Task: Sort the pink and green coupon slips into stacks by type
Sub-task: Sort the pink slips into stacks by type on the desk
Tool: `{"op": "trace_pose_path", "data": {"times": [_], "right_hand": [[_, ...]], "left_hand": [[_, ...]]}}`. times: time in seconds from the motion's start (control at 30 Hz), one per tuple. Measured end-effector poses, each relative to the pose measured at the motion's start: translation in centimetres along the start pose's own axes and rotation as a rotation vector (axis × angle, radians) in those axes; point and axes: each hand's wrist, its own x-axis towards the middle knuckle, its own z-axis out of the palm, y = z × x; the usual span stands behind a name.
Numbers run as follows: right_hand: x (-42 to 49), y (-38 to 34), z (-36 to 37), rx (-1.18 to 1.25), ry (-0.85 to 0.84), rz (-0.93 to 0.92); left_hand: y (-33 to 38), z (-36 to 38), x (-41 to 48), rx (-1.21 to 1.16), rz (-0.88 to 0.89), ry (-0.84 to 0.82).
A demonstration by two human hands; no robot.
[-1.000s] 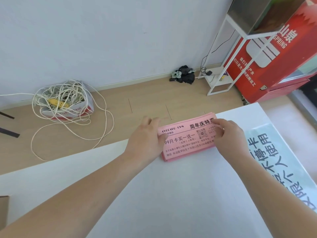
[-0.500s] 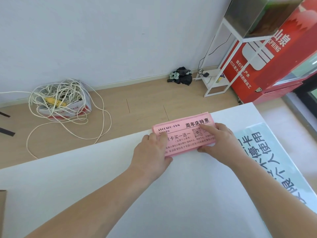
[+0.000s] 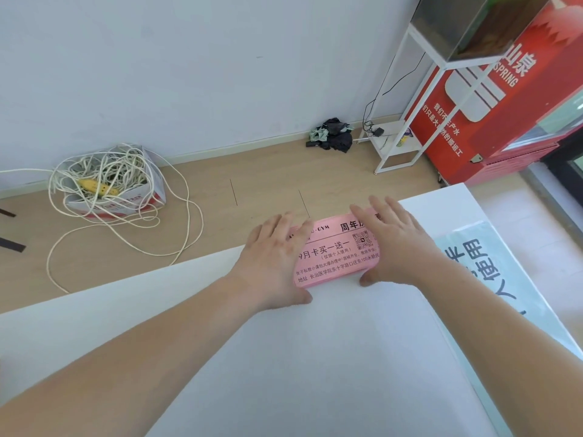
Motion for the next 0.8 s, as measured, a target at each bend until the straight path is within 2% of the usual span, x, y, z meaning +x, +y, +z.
{"op": "trace_pose_path", "data": {"times": [0.13, 0.3, 0.8], "right_hand": [[1.9, -0.6, 0.0, -0.088, -0.057, -0.146], [2.8, -0.2, -0.3, -0.147, -0.055, -0.197], [2.3, -0.8, -0.6, -0.162, -0.121, -0.106]], "left_hand": [[-0.4, 0.8, 0.4, -0.044, 0.012, -0.023], [-0.4, 1.2, 0.6, -0.092, 0.007, 0.034], [-1.1, 1.0, -0.1, -0.143, -0.017, -0.005]]}}
